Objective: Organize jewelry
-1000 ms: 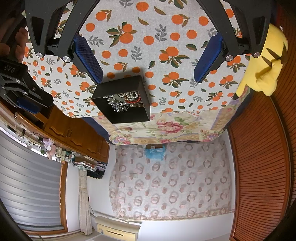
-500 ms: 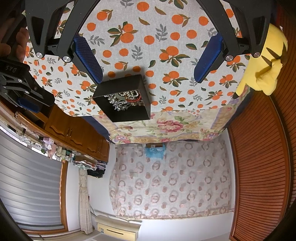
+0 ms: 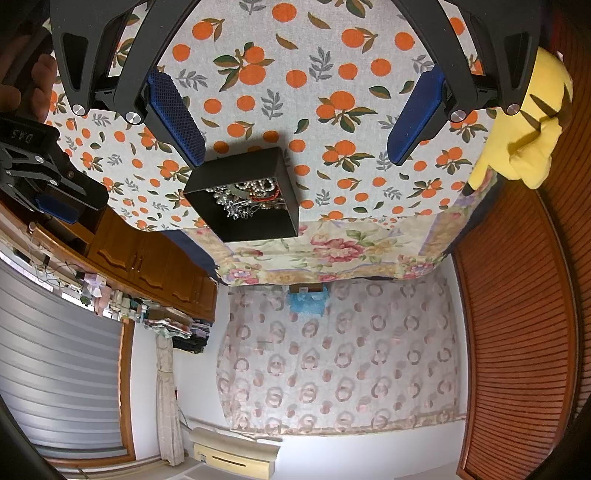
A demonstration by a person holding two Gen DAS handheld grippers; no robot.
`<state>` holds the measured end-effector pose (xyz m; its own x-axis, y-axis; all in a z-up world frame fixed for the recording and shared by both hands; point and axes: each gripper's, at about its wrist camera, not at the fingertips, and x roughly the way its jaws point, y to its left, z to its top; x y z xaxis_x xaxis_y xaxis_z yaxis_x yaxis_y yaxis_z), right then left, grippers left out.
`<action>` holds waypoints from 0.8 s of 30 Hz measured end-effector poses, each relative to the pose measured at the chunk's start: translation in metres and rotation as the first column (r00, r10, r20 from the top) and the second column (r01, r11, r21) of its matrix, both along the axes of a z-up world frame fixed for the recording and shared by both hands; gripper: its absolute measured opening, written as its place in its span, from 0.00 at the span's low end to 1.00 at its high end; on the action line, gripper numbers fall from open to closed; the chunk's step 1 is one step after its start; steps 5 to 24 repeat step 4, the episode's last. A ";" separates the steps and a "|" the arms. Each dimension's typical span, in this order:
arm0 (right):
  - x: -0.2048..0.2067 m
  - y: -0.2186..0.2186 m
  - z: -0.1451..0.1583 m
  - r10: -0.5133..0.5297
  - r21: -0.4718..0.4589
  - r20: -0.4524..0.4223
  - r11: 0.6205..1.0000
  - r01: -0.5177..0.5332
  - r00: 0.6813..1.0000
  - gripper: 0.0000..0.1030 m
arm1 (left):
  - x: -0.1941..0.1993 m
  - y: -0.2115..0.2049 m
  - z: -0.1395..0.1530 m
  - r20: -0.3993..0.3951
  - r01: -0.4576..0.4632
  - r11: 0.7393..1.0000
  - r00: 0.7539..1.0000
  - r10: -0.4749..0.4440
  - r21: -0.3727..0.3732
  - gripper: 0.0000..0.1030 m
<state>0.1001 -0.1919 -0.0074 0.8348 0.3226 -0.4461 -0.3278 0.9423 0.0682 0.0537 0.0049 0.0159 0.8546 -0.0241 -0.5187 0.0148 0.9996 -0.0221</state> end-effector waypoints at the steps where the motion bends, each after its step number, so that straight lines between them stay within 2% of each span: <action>1: 0.000 0.001 -0.001 0.000 0.000 0.000 1.000 0.000 1.000 0.98 | 0.000 0.000 0.000 -0.001 0.002 1.000 1.000 -0.002 -0.005 0.93; 24: 0.000 0.000 0.000 0.000 0.000 -0.001 1.000 0.000 1.000 0.98 | -0.002 0.002 0.002 0.000 0.005 1.000 1.000 -0.005 -0.007 0.93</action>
